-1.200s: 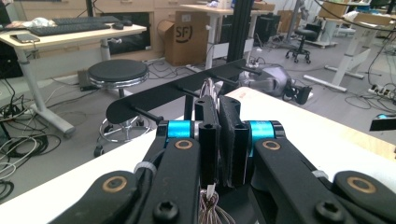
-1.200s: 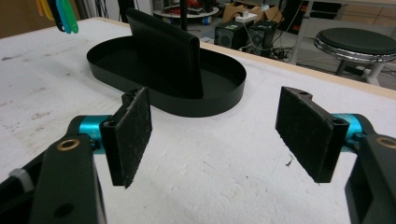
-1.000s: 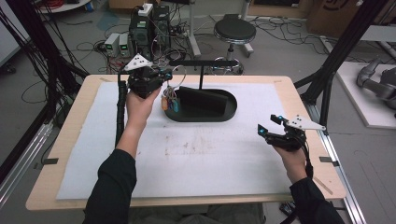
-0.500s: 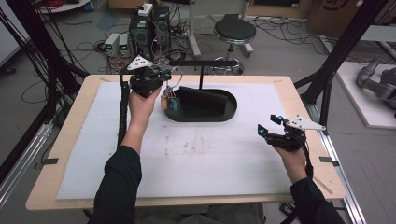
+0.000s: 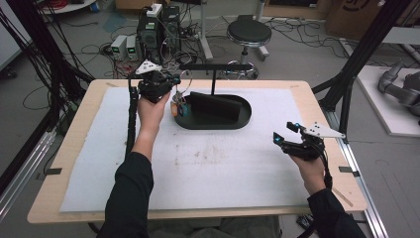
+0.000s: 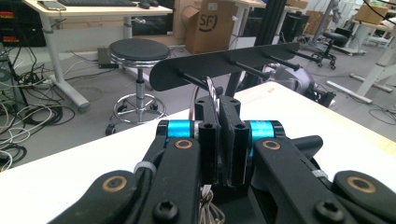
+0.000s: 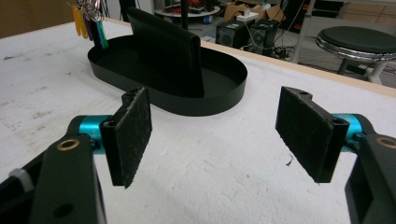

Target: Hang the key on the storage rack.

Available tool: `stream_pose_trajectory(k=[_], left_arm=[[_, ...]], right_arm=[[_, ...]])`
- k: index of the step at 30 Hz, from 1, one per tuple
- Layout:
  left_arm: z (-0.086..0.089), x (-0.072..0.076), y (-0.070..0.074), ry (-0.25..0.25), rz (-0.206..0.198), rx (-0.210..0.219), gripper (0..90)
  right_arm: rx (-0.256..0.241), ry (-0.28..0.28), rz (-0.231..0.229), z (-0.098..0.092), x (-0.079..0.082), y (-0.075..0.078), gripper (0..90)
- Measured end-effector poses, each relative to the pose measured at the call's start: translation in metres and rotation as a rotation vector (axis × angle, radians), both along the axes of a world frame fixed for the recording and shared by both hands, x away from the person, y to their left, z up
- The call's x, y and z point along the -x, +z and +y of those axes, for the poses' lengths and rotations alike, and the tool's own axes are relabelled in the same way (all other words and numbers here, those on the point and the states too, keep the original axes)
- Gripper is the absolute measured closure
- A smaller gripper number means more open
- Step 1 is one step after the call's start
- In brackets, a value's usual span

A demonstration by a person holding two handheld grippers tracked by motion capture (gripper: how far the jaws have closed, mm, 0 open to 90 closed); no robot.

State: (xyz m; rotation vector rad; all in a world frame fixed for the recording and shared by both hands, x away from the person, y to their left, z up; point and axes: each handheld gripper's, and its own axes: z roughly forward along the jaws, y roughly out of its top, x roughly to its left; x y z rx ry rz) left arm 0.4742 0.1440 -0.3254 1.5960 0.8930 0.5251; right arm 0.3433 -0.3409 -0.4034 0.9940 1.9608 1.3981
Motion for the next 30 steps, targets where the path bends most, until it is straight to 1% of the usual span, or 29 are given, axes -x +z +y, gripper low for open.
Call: stream_pose_trajectory(k=[3,8,9,15,18,20,21,22,27,28,29,30], left_arm=[[0.000,-0.001,-0.001,0.000,0.002,0.002,86.3],[-0.001,-0.003,-0.005,0.018,0.015,-0.016,86.2],[-0.001,-0.003,-0.006,0.015,0.018,-0.019,86.2],[-0.002,-0.004,-0.009,0.026,0.016,-0.021,86.1],[0.000,-0.003,-0.009,0.035,0.009,-0.018,86.1],[0.001,-0.002,-0.009,0.049,0.009,-0.037,86.0],[0.002,-0.002,-0.009,0.047,0.005,-0.037,85.6],[0.002,-0.001,-0.009,0.053,0.003,-0.036,84.4],[0.005,0.005,-0.010,0.075,-0.002,-0.062,74.2],[0.006,0.006,-0.010,0.077,0.005,-0.075,70.9],[0.006,0.007,-0.010,0.082,0.000,-0.088,67.3],[0.006,0.010,-0.010,0.084,-0.010,-0.097,66.6]], right_arm=[[-0.001,-0.001,-0.001,0.000,0.000,0.000,27.4],[-0.001,0.001,0.002,0.000,0.000,0.000,27.4],[-0.001,0.002,0.003,0.000,0.000,0.000,27.4],[-0.001,0.000,0.004,0.000,0.000,0.000,27.4],[-0.001,0.001,0.007,-0.001,-0.001,-0.001,27.4],[-0.001,0.001,0.008,-0.001,-0.001,-0.001,27.4],[-0.001,0.000,0.009,-0.001,-0.001,-0.001,27.4],[-0.001,-0.002,0.007,-0.001,-0.001,-0.001,27.4],[-0.001,-0.001,0.007,0.000,0.000,-0.001,27.3],[0.001,-0.002,0.006,0.000,0.000,-0.001,27.4],[0.001,-0.002,0.006,0.000,0.000,-0.001,27.4],[0.001,-0.002,0.006,0.000,0.000,-0.001,27.4]])
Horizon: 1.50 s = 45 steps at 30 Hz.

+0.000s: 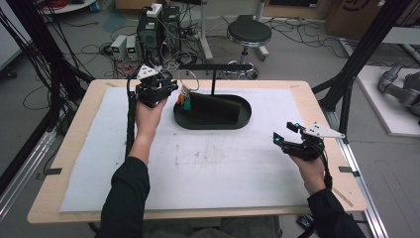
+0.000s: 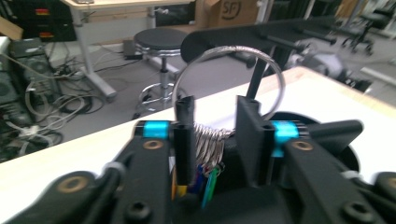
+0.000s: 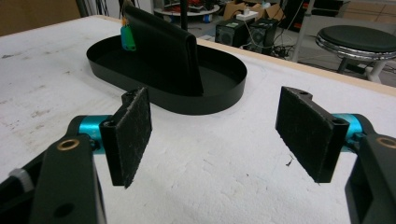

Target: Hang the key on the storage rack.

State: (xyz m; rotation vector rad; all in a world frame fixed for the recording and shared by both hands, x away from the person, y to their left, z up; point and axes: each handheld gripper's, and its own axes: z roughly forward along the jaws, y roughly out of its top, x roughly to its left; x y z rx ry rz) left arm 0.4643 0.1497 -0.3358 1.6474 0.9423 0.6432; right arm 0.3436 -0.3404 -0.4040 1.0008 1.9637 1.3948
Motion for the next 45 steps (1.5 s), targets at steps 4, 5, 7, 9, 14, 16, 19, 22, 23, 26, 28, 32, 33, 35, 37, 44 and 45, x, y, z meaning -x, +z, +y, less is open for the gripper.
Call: stream_pose_trajectory(k=[4,5,7,9,14,16,19,22,23,26,28,32,33,35,37,44,45], left_arm=[[0.001,0.009,-0.001,0.005,-0.016,-0.010,57.0],[0.002,0.011,-0.002,0.004,-0.015,-0.003,55.8],[0.004,0.013,-0.001,-0.008,0.001,0.002,51.3],[0.004,0.018,0.000,-0.010,-0.006,0.004,50.5],[0.003,0.033,0.003,-0.032,-0.034,0.010,46.3],[0.003,0.040,0.003,-0.040,-0.041,0.010,45.6],[0.004,0.050,0.003,-0.051,-0.037,0.011,43.1],[0.004,0.063,0.001,-0.065,-0.048,0.015,42.9],[0.005,0.068,0.000,-0.074,-0.049,0.014,42.3],[0.007,0.079,-0.003,-0.085,-0.056,0.010,40.7],[0.010,0.087,-0.006,-0.088,-0.058,0.005,39.1],[0.016,0.102,-0.017,-0.094,-0.039,0.008,37.9],[0.016,0.102,-0.017,-0.094,-0.039,0.008,37.9],[0.021,0.113,-0.027,-0.095,-0.029,0.009,36.7],[0.025,0.121,-0.034,-0.091,-0.029,0.009,36.2],[0.037,0.144,-0.049,-0.066,-0.032,-0.017,32.3],[0.039,0.148,-0.051,-0.060,-0.029,-0.013,32.1]], right_arm=[[0.005,-0.002,-0.001,0.000,0.000,0.000,27.4],[0.005,-0.001,-0.003,0.000,0.000,0.000,27.4],[0.005,-0.003,-0.006,0.001,0.000,0.000,27.4],[0.005,-0.003,-0.005,0.001,0.001,0.000,27.4],[0.004,-0.005,-0.003,0.001,0.001,0.000,27.4],[0.005,-0.006,-0.004,0.002,0.001,0.001,27.4],[0.005,-0.005,-0.006,0.001,0.001,0.001,27.4],[0.006,-0.006,-0.007,0.001,0.001,0.001,27.4],[0.003,-0.007,-0.005,0.001,0.001,0.001,27.4],[0.003,-0.010,-0.007,0.001,0.000,0.001,27.4],[0.006,-0.010,-0.006,0.002,-0.001,0.000,27.4],[0.008,-0.011,-0.007,0.002,0.000,0.001,27.4],[0.008,-0.011,-0.007,0.001,0.001,0.001,27.4],[0.007,-0.014,-0.006,0.000,0.001,0.001,27.4],[0.009,-0.016,-0.006,0.000,0.002,0.001,27.4],[0.007,-0.020,-0.005,-0.002,0.002,0.001,27.3],[0.006,-0.021,-0.010,-0.002,0.002,0.001,27.3]])
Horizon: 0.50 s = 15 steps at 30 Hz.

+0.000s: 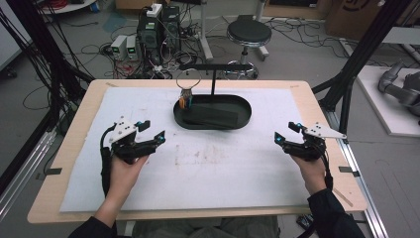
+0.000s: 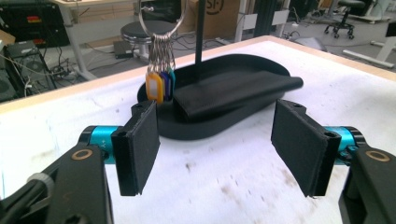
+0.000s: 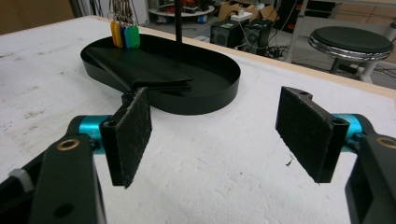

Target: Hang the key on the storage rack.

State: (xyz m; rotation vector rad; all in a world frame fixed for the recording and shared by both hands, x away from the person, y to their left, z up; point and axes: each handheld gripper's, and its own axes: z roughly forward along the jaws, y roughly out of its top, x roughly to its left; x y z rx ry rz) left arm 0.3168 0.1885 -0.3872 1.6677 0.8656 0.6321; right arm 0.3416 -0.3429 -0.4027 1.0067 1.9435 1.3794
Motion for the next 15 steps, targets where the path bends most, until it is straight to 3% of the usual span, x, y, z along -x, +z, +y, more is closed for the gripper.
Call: stream_pose_trajectory(k=[6,15], left_arm=[[0.008,0.011,-0.014,0.016,-0.010,-0.079,30.2],[0.019,0.016,-0.020,0.054,-0.004,-0.101,29.3]], right_arm=[[-0.002,-0.002,0.002,0.001,-0.002,0.000,27.4],[0.010,0.010,-0.007,0.008,-0.004,0.000,27.4]])
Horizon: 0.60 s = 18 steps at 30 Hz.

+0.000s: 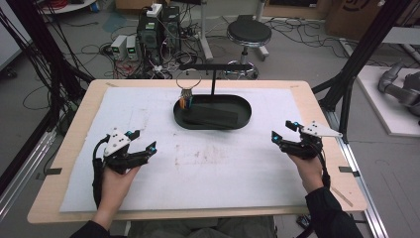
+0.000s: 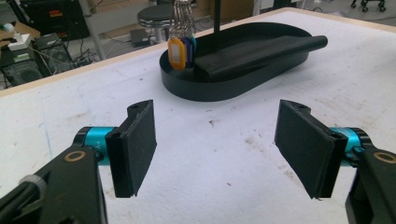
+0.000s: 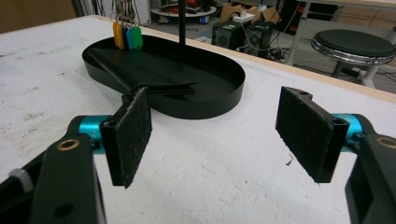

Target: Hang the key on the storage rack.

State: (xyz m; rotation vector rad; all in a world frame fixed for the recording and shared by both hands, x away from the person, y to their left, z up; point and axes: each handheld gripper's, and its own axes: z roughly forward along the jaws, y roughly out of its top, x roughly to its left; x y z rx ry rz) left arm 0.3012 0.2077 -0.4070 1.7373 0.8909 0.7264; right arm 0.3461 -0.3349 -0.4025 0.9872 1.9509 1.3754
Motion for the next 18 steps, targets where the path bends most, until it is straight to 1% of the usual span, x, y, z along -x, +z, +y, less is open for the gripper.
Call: stream_pose_trajectory(k=[5,14,18], left_arm=[[0.0046,0.0011,-0.0013,0.022,-0.001,0.011,29.2],[0.0085,0.0004,-0.0012,0.035,-0.004,0.015,29.2],[0.0092,-0.0005,-0.0022,0.035,0.001,0.012,29.2]], right_arm=[[0.005,0.004,0.002,0.0027,-0.0007,-0.0006,27.4],[0.009,0.005,0.002,0.0026,-0.0011,-0.0008,27.4],[0.013,0.005,0.003,0.0021,-0.0009,-0.0007,27.4]])
